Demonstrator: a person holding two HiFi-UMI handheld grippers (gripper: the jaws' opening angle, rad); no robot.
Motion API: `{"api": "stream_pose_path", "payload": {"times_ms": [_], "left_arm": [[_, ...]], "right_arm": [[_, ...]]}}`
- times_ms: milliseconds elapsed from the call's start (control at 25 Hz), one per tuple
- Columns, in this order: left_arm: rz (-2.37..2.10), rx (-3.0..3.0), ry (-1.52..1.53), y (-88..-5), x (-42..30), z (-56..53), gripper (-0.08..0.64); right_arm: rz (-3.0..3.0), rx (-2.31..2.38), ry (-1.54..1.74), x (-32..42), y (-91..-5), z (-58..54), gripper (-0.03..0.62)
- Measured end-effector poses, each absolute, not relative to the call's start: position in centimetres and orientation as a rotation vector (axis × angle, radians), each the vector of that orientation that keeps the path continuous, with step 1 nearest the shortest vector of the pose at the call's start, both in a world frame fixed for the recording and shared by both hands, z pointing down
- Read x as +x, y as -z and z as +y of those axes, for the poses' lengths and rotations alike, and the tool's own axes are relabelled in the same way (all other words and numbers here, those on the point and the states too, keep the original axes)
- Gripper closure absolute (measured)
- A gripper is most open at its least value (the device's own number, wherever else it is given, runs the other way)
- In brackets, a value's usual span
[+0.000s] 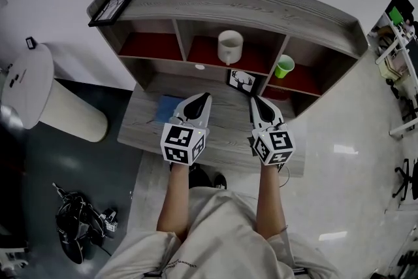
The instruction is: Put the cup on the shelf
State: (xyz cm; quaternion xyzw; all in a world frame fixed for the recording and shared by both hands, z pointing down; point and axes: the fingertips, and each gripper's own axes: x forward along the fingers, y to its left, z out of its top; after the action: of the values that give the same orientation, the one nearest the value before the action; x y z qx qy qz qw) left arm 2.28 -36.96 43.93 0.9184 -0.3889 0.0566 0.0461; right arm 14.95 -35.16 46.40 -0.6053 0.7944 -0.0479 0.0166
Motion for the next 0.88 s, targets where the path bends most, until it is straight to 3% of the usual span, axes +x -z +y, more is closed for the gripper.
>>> {"api": "stream_pose_path", "payload": {"times_ms": [880], "left_arm": [[-1.171, 2.811, -0.180, -44.41, 3.16, -36.43, 0.549]], "right_arm": [[2.509, -1.870, 0.137, 14.88, -46.47, -34.95, 0.578]]}}
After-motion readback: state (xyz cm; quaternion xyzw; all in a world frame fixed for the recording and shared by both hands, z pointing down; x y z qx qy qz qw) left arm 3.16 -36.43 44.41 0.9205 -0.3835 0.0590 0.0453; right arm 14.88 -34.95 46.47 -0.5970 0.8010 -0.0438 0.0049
